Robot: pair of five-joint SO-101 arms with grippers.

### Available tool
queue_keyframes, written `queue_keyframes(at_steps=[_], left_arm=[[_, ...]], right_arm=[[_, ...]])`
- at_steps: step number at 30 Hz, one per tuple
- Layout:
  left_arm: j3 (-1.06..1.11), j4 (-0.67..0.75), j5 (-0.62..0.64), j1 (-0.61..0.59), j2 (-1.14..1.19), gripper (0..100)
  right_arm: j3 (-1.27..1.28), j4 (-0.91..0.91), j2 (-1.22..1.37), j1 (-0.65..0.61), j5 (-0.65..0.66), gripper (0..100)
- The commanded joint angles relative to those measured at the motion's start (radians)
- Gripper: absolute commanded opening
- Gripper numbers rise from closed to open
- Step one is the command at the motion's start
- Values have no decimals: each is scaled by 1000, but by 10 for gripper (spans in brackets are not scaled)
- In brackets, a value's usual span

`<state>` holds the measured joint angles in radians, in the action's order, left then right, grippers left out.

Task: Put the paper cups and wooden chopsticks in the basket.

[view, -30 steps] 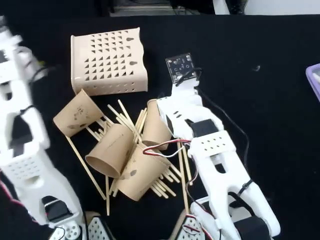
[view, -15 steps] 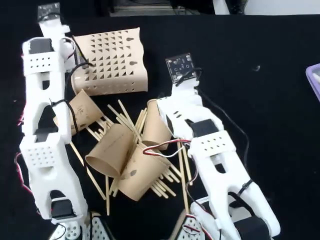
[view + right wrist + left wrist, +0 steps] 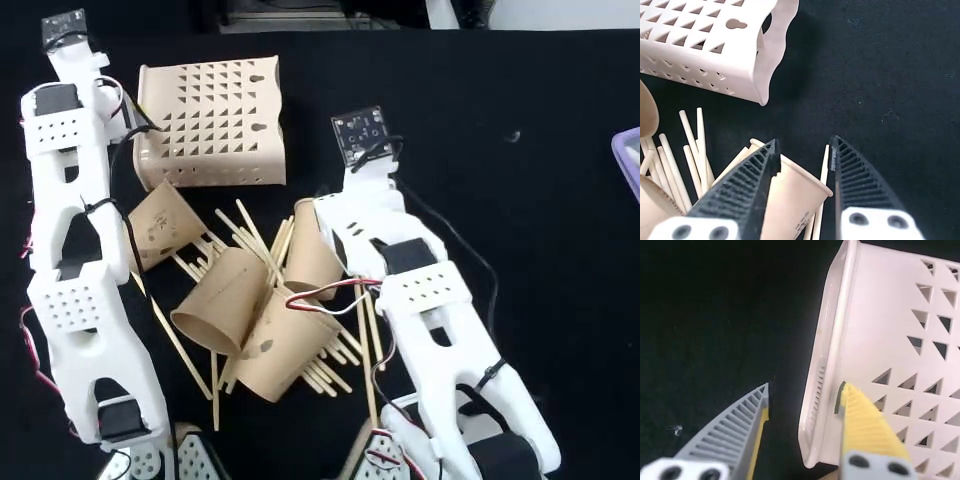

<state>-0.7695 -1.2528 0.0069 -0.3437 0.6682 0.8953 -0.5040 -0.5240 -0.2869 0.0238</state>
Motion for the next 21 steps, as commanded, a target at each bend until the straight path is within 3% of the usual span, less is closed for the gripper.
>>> queue_keyframes(at_steps=[1, 21], left_arm=[[-15, 25, 6, -65, 32, 224], [-19, 28, 6, -251, 158, 223]], right_arm=[[-7, 28, 2, -17, -5, 170], [-7, 26, 2, -17, -5, 170]])
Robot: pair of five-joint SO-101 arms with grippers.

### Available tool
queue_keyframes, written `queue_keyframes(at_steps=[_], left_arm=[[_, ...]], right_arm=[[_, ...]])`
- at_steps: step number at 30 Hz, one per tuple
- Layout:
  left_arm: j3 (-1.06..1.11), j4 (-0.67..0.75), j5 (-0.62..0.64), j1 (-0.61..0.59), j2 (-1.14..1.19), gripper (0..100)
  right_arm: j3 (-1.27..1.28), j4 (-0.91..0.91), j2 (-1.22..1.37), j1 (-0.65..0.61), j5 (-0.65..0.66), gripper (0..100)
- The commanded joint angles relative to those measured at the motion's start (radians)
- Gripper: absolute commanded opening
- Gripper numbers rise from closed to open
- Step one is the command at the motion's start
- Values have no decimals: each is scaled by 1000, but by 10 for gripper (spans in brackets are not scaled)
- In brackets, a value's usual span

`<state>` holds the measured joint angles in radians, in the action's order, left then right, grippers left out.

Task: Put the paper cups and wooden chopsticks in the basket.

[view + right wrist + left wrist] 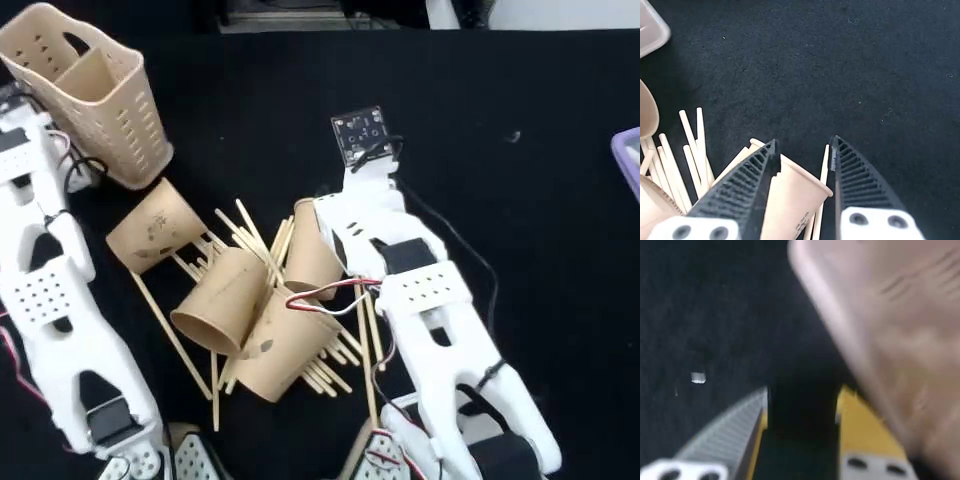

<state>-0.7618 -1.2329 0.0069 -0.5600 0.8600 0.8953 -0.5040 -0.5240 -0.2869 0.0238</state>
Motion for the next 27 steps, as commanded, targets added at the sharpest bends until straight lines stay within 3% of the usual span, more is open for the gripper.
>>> queue_keyframes(at_steps=[1, 5, 15, 20, 27], left_arm=[[-28, 8, 6, -45, -34, 223], [-94, -54, 9, -93, -51, 223], [-624, -532, 15, -36, -186, 224], [-776, -528, 15, -18, -304, 227], [-760, -528, 143, 48, -414, 263]], right_arm=[[-7, 26, 2, -17, -5, 170], [-7, 26, 2, -17, -5, 170], [-7, 26, 2, -17, -5, 170], [-5, 21, 2, -17, -5, 170], [-5, 23, 2, -17, -5, 170]])
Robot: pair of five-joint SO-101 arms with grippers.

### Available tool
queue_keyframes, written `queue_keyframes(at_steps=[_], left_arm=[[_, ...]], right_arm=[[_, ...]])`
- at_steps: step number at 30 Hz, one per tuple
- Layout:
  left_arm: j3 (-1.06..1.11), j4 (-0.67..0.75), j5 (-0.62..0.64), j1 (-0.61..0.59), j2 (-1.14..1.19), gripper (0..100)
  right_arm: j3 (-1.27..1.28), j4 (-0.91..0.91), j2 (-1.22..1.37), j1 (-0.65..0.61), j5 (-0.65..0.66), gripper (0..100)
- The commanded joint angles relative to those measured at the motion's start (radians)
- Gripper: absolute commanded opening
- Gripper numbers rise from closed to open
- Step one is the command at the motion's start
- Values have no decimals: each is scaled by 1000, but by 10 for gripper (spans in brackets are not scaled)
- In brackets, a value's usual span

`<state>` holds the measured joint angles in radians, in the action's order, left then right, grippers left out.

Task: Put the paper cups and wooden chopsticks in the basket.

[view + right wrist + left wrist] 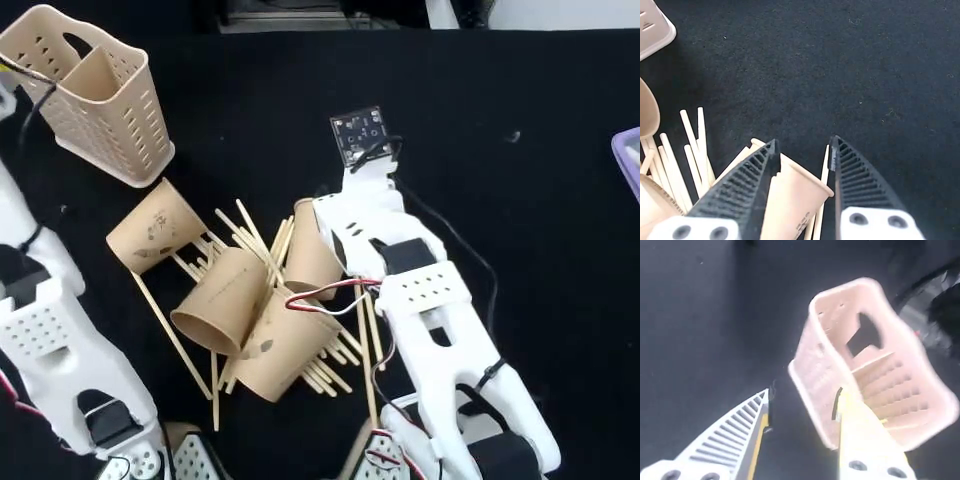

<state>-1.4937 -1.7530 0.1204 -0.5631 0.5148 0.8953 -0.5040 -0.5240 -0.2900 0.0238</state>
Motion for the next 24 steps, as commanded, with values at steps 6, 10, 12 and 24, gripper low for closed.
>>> queue_keyframes(at_steps=[6, 10, 12, 24], left_arm=[[180, -6, 66, 162, -81, 266], [219, 11, 110, 180, -63, 266], [252, 31, 129, 179, -46, 266], [315, 17, 133, 180, 81, 191]], right_arm=[[-5, 23, 2, -14, -5, 170], [-5, 23, 2, -14, -5, 170], [-5, 23, 2, -14, -5, 170], [-5, 23, 2, -14, -5, 170]])
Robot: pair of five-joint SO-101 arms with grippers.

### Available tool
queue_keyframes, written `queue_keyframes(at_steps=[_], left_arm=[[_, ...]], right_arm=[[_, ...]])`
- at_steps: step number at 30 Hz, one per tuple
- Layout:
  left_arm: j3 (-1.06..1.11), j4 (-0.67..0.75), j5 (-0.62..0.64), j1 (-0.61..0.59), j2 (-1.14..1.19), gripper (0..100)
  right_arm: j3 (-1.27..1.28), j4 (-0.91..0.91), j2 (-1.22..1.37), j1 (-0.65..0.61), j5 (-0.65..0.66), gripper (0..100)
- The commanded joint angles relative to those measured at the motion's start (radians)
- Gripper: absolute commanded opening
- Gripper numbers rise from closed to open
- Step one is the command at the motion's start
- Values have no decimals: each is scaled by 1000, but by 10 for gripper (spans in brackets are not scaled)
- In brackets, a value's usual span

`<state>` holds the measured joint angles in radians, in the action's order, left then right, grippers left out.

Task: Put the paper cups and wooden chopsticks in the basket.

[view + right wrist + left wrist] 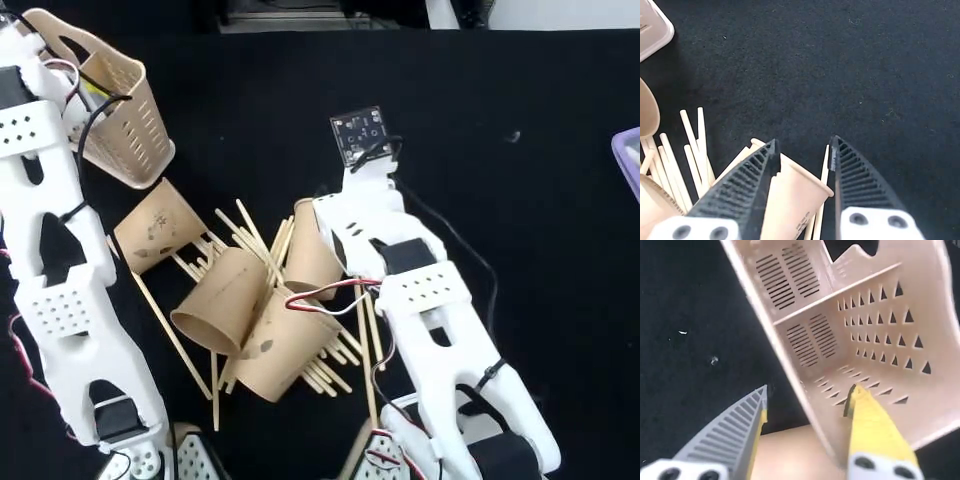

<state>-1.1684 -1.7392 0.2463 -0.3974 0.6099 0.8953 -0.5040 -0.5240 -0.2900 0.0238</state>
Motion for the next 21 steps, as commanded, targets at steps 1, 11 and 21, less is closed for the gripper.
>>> queue_keyframes(at_steps=[1, 11, 21], left_arm=[[-12, -8, 8, 16, -14, 133], [2, -21, -330, 153, -181, 30], [219, -21, -525, 337, -385, 30]], right_arm=[[-5, 23, 2, -14, -5, 170], [-5, 26, 1, -12, -5, 170], [-96, -129, -134, 63, -9, 171]])
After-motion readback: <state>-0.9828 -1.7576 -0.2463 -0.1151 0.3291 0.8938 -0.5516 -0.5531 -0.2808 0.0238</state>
